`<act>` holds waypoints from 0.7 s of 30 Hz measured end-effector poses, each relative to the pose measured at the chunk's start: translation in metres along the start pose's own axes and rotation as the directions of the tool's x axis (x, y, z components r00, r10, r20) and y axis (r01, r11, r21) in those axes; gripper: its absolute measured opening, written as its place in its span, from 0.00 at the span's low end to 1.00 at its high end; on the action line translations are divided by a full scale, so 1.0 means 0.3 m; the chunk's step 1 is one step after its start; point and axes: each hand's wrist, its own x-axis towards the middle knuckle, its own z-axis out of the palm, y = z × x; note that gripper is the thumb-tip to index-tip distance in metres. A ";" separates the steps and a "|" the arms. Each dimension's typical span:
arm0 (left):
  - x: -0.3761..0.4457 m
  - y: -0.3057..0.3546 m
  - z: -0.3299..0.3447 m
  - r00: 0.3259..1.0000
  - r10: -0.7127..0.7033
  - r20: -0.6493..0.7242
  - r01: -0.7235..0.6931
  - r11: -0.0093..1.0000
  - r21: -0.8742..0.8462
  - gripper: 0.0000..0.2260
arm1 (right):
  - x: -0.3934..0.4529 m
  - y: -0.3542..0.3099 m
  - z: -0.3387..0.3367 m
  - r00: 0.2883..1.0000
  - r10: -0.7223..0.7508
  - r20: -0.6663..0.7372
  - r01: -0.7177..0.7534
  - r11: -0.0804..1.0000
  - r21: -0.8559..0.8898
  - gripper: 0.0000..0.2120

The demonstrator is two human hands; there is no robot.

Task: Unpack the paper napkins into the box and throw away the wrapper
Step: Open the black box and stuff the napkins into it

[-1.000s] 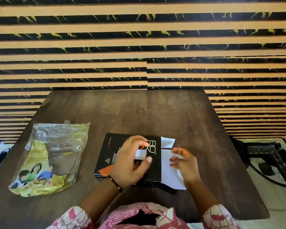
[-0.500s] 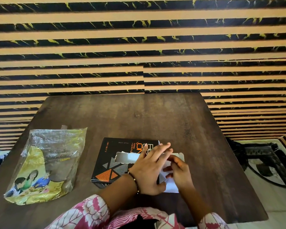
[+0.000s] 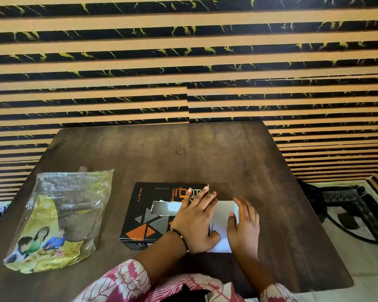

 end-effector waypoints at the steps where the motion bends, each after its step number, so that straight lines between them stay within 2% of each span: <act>1: -0.001 0.000 0.000 1.000 -0.001 -0.012 0.001 1.000 0.002 0.35 | -0.001 0.003 -0.002 0.998 0.047 0.033 -0.047 0.999 0.002 0.20; 4: -0.003 -0.001 -0.002 1.000 -0.006 -0.029 0.006 1.000 0.002 0.36 | 0.009 -0.005 -0.010 0.951 0.260 0.167 -0.285 0.948 0.144 0.19; 6: -0.003 -0.001 -0.005 1.000 -0.023 -0.011 0.023 1.000 -0.009 0.35 | 0.028 -0.017 -0.027 0.940 0.284 0.188 -0.317 0.931 0.181 0.18; 9: -0.005 -0.002 -0.010 0.999 -0.037 0.007 0.038 0.999 -0.015 0.35 | 0.053 -0.035 -0.064 0.953 0.244 0.181 -0.284 0.927 0.246 0.17; 12: -0.005 -0.002 -0.011 0.997 -0.057 -0.045 0.056 0.998 -0.024 0.35 | 0.028 -0.082 -0.057 0.948 0.188 0.257 -0.265 0.914 0.308 0.20; 15: -0.011 -0.003 -0.009 0.991 -0.080 -0.106 0.076 0.996 -0.040 0.34 | -0.019 -0.135 -0.014 0.928 0.140 0.346 -0.292 0.850 0.438 0.19; 21: -0.019 -0.002 -0.017 0.988 -0.098 -0.121 0.090 0.993 -0.071 0.35 | -0.025 -0.153 -0.024 0.900 0.073 0.430 -0.330 0.757 0.563 0.20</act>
